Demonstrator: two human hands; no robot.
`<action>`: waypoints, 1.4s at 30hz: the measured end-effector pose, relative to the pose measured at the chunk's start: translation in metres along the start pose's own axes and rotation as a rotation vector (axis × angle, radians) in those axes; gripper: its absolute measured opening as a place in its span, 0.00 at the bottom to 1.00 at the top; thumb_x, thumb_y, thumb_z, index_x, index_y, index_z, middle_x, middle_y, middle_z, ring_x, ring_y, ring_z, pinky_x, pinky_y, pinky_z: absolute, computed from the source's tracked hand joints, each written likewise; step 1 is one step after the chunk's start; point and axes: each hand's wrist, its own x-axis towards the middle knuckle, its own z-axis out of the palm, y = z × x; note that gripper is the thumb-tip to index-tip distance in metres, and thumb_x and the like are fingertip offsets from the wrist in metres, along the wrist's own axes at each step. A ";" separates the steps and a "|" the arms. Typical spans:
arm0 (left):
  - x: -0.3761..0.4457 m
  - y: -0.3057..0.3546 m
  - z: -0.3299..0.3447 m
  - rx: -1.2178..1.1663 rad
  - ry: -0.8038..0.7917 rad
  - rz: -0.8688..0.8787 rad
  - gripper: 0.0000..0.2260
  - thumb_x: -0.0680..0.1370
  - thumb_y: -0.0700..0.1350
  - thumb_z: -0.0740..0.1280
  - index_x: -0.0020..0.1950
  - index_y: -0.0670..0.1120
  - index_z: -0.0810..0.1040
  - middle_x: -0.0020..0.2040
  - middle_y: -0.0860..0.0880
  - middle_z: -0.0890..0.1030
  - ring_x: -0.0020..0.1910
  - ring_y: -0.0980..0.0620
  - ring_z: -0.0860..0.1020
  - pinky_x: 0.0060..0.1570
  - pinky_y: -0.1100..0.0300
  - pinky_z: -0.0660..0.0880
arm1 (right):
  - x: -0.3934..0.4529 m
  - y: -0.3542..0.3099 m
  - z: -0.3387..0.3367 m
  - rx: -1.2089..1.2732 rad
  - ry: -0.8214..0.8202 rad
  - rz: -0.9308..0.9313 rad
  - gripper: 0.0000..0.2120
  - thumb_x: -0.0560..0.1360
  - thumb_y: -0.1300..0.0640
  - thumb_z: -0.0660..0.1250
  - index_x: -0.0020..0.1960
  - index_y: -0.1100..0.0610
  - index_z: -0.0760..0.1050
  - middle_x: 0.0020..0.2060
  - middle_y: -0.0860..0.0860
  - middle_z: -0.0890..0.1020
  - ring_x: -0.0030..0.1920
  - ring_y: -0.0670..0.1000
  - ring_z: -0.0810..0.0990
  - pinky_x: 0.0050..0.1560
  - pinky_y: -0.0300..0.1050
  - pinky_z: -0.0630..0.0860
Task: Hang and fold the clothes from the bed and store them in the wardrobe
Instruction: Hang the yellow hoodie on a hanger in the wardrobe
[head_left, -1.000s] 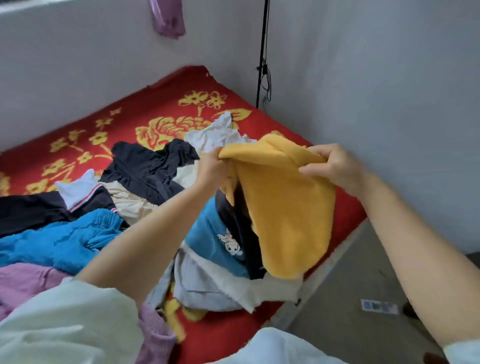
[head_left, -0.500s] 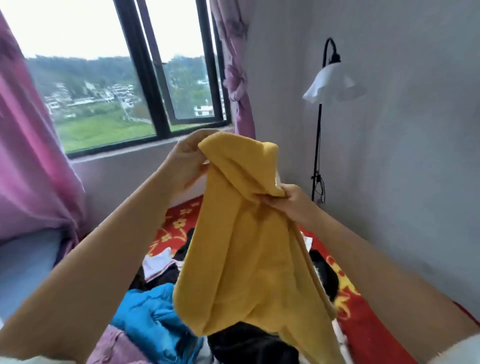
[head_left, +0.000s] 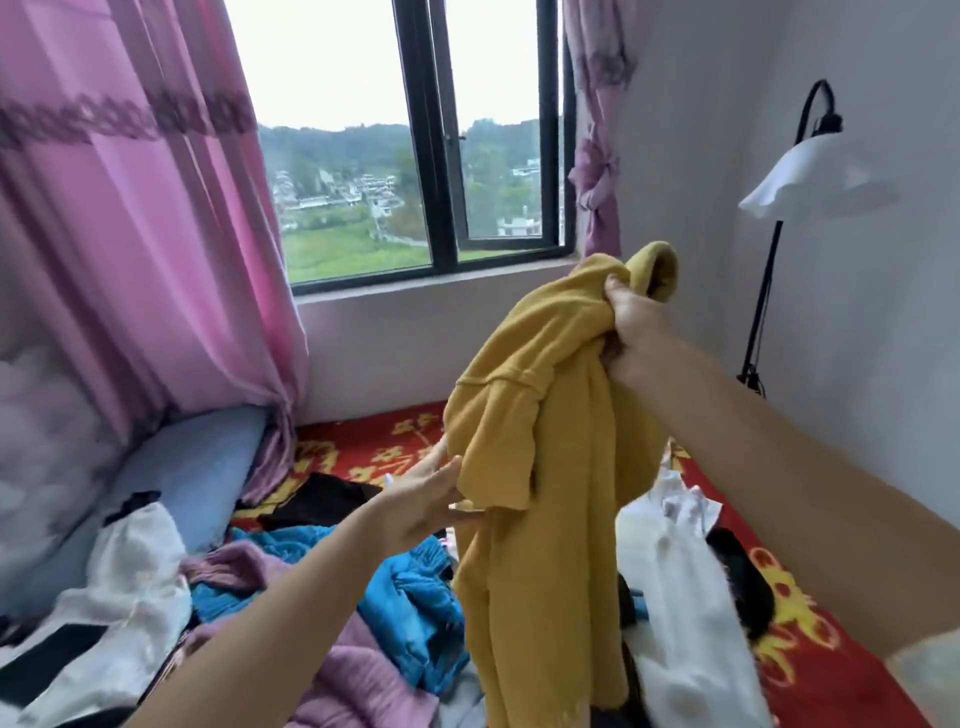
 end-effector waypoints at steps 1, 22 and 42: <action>-0.003 -0.002 0.002 -0.033 -0.010 0.026 0.57 0.48 0.60 0.81 0.72 0.52 0.58 0.54 0.52 0.82 0.52 0.50 0.81 0.49 0.51 0.79 | -0.003 0.001 0.001 0.006 -0.001 0.018 0.20 0.78 0.49 0.60 0.65 0.59 0.66 0.44 0.52 0.77 0.39 0.50 0.76 0.43 0.46 0.77; 0.037 0.032 0.014 -0.117 0.287 0.029 0.31 0.81 0.48 0.51 0.18 0.46 0.69 0.14 0.51 0.64 0.11 0.58 0.58 0.18 0.76 0.52 | 0.009 0.017 -0.088 -1.140 -0.313 0.247 0.16 0.77 0.55 0.55 0.37 0.62 0.74 0.30 0.57 0.80 0.30 0.51 0.79 0.39 0.41 0.75; 0.069 -0.275 -0.018 0.850 0.147 -0.856 0.10 0.79 0.47 0.58 0.59 0.47 0.69 0.54 0.47 0.75 0.57 0.47 0.74 0.51 0.58 0.70 | 0.094 0.368 -0.231 -1.613 -0.352 0.471 0.16 0.75 0.53 0.64 0.60 0.59 0.71 0.60 0.57 0.74 0.62 0.58 0.71 0.54 0.47 0.71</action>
